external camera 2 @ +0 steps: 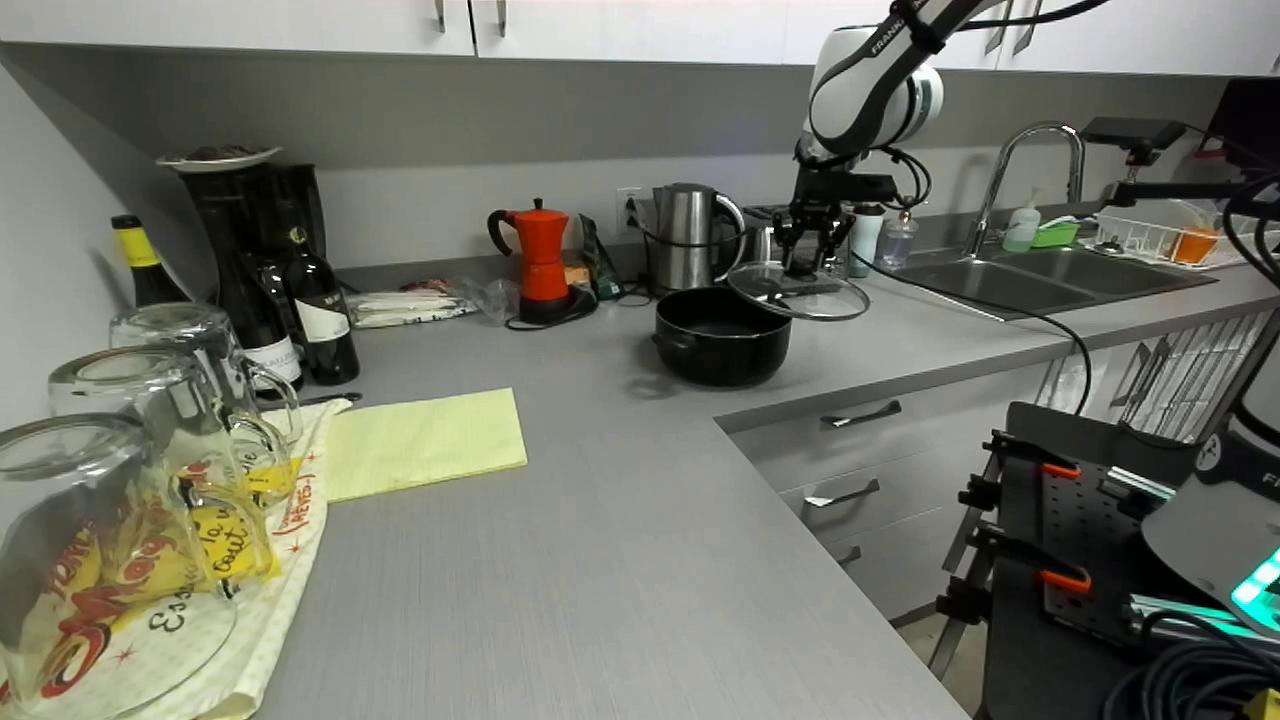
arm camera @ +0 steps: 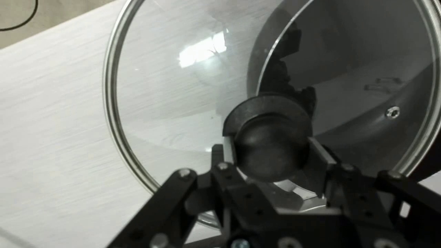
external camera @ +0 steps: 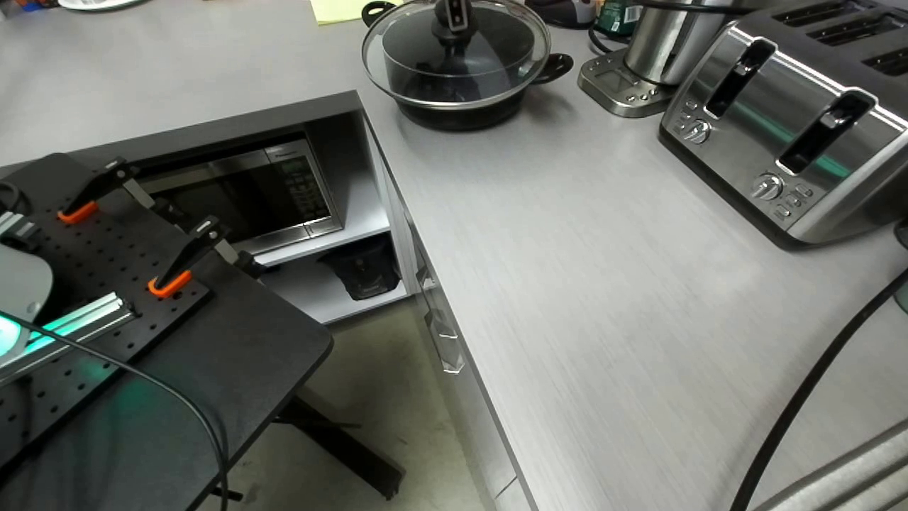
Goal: Remove the lid from the pot and put it on the counter top
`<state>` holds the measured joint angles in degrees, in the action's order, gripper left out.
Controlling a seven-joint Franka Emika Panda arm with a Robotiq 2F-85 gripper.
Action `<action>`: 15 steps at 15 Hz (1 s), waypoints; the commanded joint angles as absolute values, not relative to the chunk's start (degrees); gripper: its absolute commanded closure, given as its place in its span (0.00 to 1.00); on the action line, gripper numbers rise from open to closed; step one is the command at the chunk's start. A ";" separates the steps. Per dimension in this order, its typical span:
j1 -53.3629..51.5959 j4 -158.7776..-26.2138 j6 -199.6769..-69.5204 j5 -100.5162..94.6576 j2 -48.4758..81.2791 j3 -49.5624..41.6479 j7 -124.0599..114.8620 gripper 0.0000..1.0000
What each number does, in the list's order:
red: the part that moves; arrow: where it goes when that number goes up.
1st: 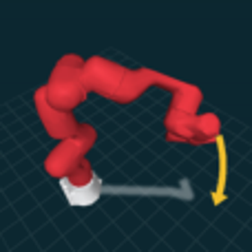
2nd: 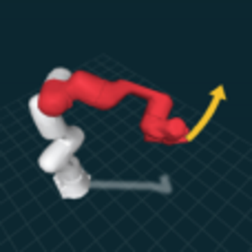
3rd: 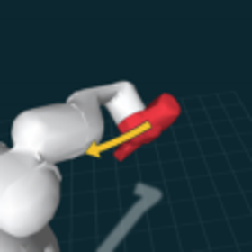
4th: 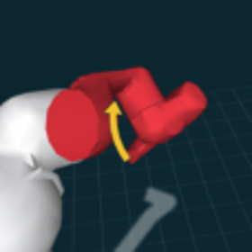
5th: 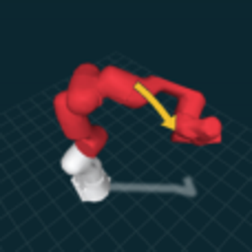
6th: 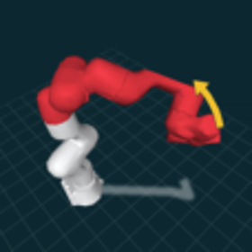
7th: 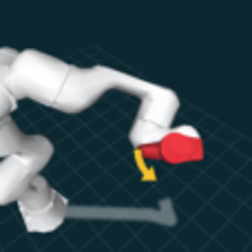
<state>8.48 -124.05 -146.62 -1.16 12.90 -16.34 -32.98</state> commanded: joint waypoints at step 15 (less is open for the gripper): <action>17.72 -130.65 -147.55 11.22 14.43 -22.02 -34.08 0.75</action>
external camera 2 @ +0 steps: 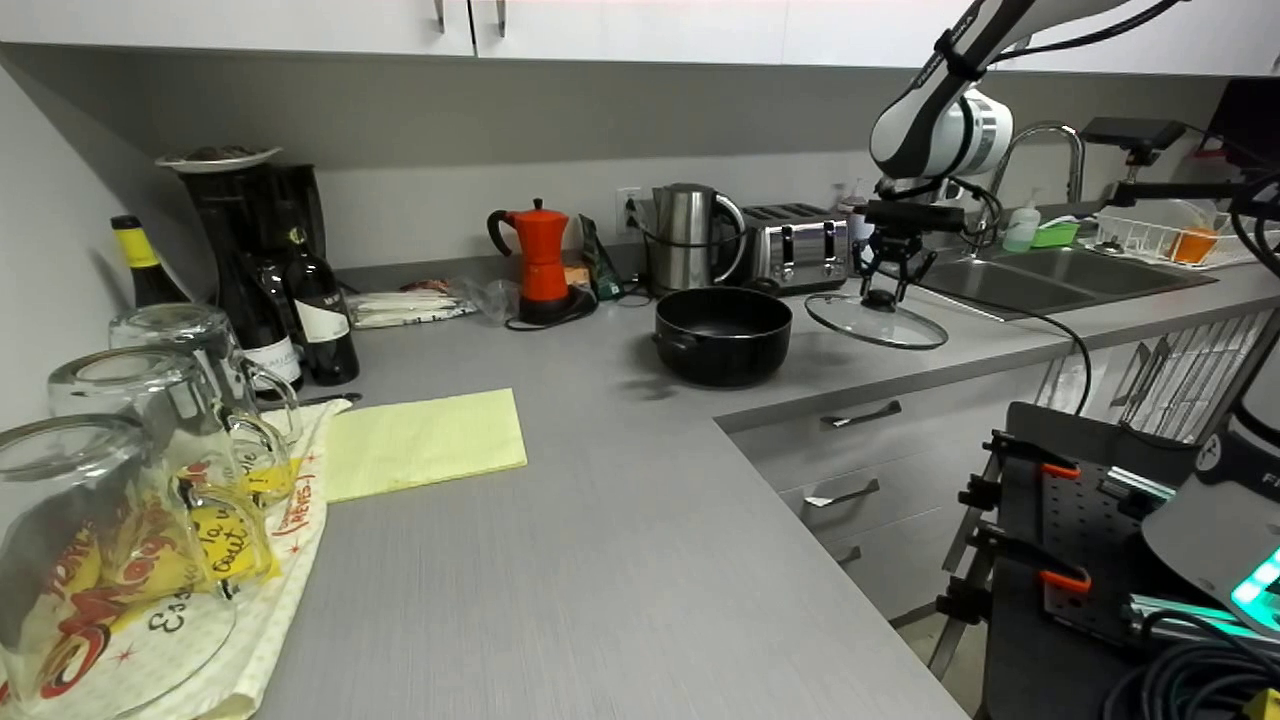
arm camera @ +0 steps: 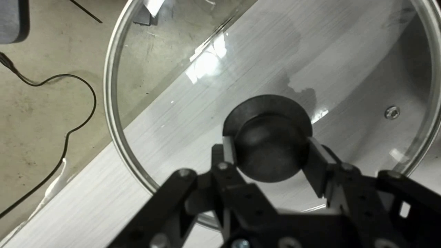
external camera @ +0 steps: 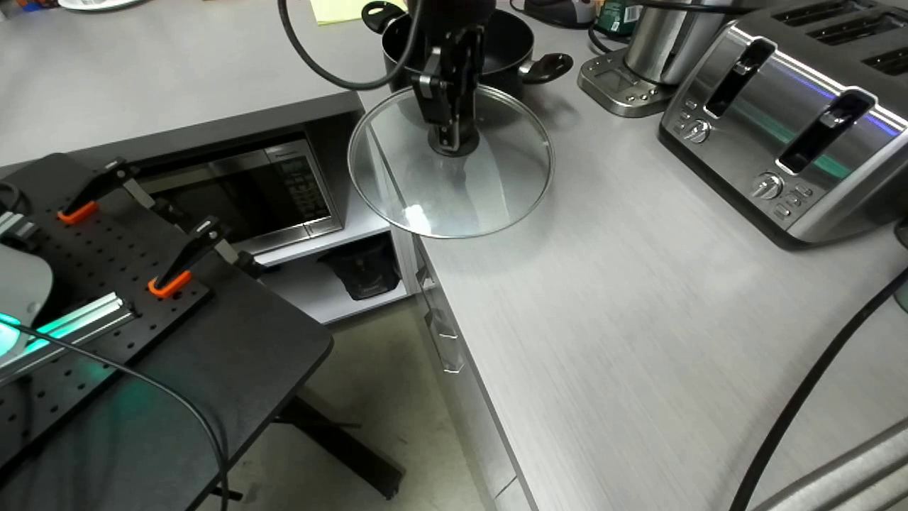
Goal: Remove the lid from the pot and put it on the counter top
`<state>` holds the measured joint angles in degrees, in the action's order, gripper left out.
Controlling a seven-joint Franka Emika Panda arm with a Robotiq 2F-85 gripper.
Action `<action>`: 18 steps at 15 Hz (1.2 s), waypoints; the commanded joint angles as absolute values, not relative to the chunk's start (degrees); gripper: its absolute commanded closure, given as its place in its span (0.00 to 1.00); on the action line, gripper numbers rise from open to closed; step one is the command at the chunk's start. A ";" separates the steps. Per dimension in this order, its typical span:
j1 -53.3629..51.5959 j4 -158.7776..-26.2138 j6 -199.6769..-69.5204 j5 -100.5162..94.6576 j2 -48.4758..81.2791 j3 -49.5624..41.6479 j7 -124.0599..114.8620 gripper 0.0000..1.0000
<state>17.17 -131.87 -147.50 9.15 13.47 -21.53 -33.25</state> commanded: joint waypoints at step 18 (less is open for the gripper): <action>10.95 -116.57 -148.93 1.82 32.82 -29.44 -59.60 0.75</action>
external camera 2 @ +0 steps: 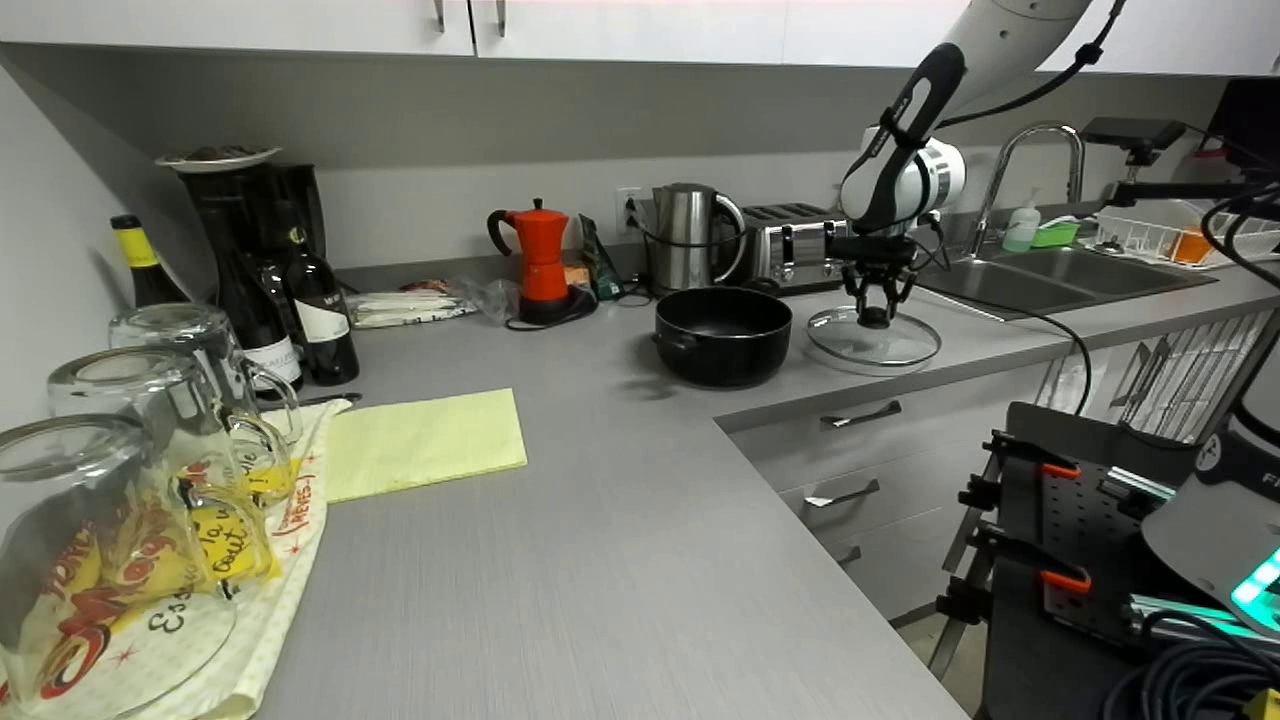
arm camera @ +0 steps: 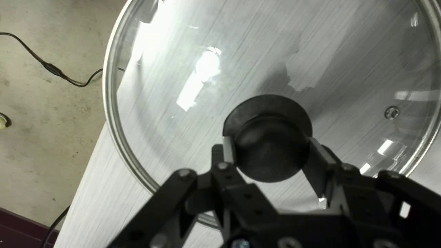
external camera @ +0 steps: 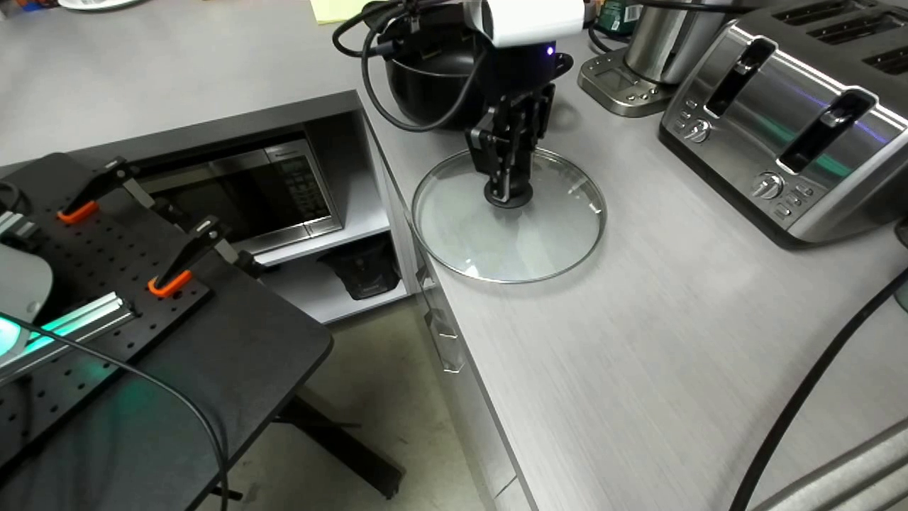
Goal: Remove the lid from the pot and put it on the counter top
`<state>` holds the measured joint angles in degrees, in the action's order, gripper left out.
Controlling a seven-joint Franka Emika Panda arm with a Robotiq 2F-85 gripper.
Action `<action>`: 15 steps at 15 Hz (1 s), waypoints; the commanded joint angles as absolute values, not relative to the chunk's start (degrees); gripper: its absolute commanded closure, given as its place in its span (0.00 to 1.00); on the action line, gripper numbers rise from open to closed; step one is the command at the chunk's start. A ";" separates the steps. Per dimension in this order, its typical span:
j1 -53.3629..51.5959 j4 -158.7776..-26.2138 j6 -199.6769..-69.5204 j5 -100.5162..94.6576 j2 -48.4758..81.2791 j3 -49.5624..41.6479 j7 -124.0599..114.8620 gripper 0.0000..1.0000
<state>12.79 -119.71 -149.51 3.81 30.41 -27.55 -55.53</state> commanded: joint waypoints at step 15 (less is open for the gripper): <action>10.40 -111.57 -148.76 1.79 37.48 -28.70 -62.17 0.41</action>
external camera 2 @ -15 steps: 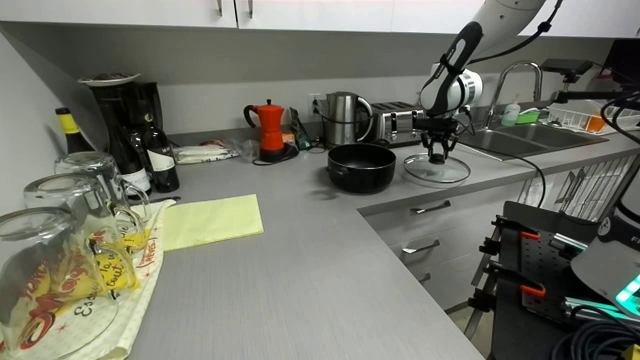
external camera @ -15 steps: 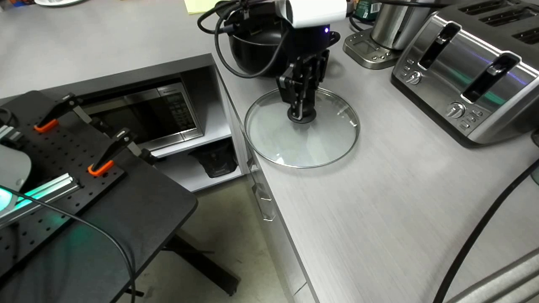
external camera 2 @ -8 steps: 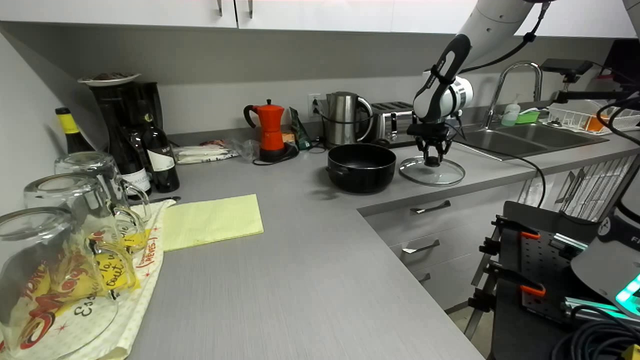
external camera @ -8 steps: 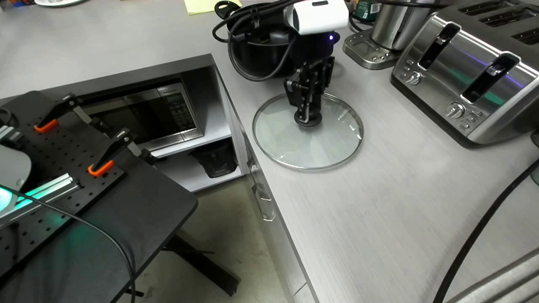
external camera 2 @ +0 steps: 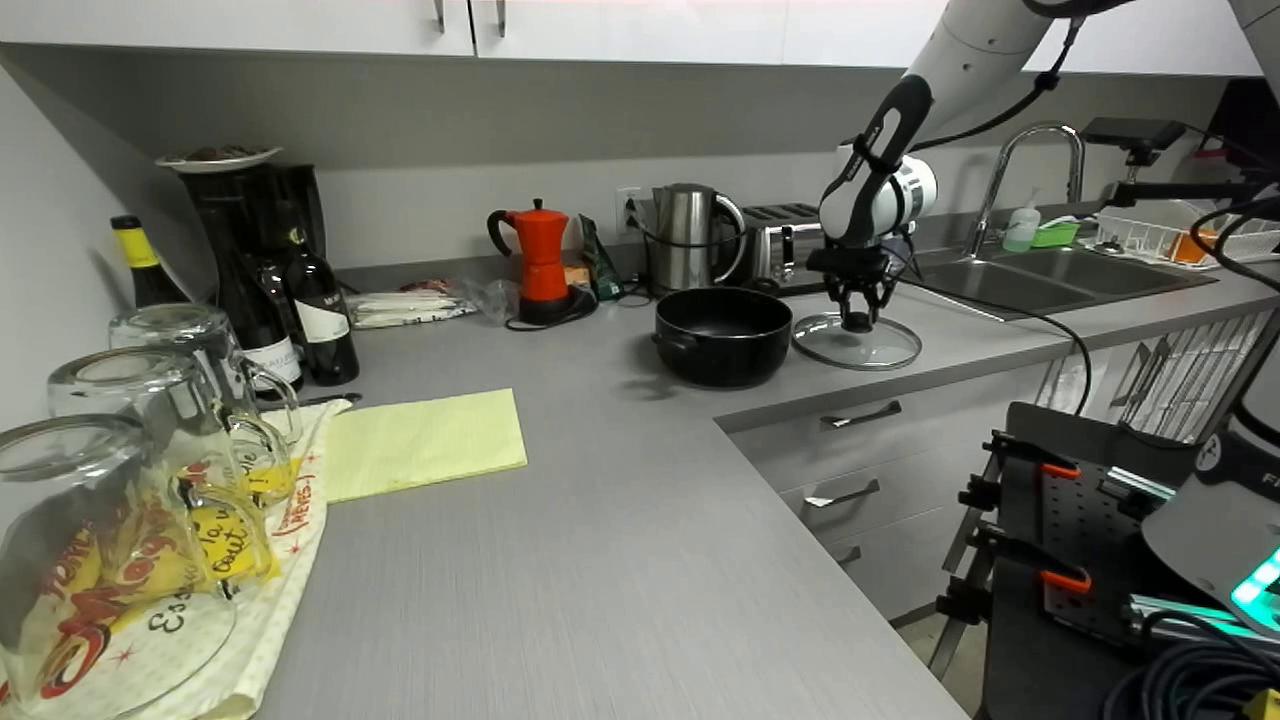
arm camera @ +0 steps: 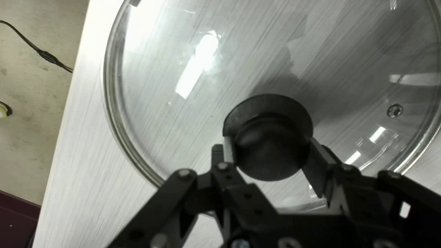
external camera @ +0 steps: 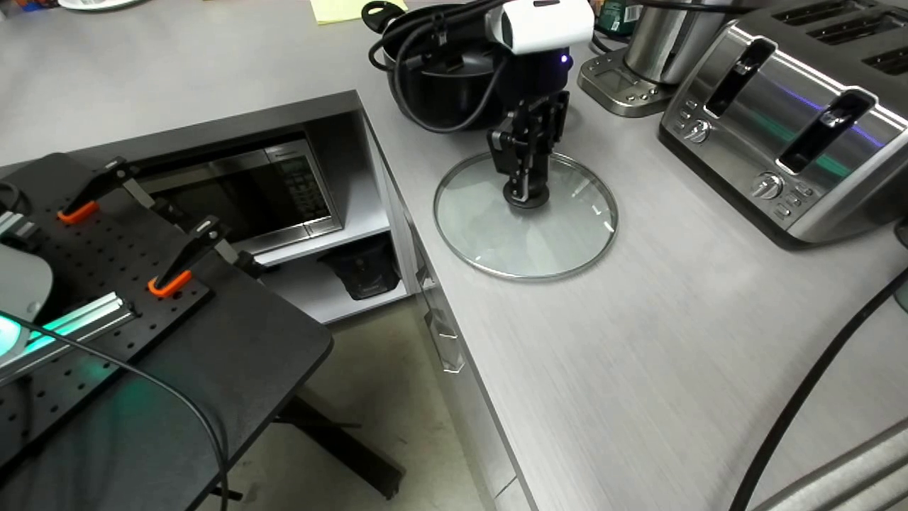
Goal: Remove the lid from the pot and put it on the counter top
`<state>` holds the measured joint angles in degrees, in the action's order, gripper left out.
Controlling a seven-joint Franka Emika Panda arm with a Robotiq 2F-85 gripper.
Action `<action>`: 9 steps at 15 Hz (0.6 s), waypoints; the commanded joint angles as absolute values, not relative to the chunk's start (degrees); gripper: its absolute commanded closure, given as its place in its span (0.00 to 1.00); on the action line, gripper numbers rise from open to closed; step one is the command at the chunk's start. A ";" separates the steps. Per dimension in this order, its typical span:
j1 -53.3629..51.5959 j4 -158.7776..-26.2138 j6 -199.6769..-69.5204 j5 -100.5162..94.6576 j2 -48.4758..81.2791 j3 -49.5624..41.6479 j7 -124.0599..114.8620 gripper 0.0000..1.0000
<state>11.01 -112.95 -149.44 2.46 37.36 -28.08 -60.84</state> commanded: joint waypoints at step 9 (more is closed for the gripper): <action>10.36 -112.25 -150.17 1.85 35.48 -28.15 -61.11 0.00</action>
